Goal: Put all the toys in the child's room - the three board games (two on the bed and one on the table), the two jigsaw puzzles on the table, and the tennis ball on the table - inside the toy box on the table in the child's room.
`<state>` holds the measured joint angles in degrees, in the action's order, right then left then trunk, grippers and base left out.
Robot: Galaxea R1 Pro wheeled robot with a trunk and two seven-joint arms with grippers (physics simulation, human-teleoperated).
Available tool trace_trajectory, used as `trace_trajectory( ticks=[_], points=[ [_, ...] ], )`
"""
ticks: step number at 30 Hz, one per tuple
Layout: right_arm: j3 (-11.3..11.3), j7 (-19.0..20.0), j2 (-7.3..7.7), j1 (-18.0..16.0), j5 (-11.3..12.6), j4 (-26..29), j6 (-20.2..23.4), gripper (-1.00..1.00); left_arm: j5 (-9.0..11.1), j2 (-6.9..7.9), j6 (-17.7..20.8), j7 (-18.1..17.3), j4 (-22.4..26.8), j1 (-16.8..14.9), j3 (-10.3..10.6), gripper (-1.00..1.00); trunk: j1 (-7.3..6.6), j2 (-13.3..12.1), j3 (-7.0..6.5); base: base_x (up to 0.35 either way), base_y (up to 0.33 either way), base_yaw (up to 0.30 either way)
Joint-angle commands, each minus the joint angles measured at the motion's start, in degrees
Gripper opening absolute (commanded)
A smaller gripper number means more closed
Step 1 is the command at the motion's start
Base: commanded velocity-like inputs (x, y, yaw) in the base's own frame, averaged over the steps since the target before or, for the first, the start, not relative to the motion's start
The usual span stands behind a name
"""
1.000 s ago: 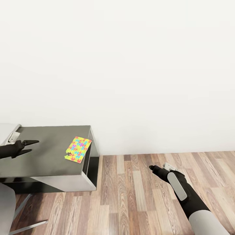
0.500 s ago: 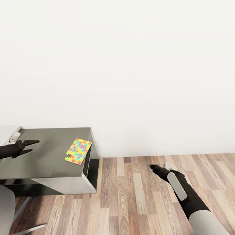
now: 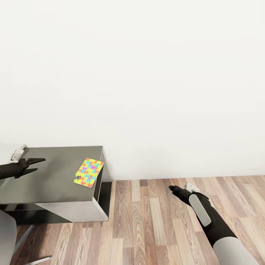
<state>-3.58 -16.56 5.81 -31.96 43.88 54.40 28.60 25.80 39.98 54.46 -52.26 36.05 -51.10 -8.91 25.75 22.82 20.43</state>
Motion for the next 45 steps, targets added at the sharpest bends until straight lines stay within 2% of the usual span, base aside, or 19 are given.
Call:
trace_trajectory(
  ticks=[1,23,30,45],
  points=[
    [-0.2,-0.6,0.07,0.0,0.6,0.1,0.1,1.0,-0.1,-0.03,0.2,-0.2,0.0,-0.1,-0.1,1.0,0.04,0.1,0.0,0.0,0.0,0.0],
    [-0.2,-0.6,0.07,0.0,0.7,0.1,0.1,1.0,-0.1,-0.14,0.2,-0.3,0.3,-0.1,0.0,1.0,0.04,0.1,-2.05,0.0,0.0,0.0],
    [-0.1,-0.6,0.07,0.0,0.7,0.1,0.1,1.0,-0.1,-0.17,0.2,-0.3,0.4,-0.1,1.5,1.0,0.04,0.1,-2.71,0.0,0.0,0.0],
    [-0.2,-0.6,0.07,0.0,0.7,0.1,0.0,1.0,-0.1,-0.14,0.2,-0.3,0.4,-0.1,1.9,1.0,0.04,0.1,-4.11,0.0,0.0,0.0]
  ],
)
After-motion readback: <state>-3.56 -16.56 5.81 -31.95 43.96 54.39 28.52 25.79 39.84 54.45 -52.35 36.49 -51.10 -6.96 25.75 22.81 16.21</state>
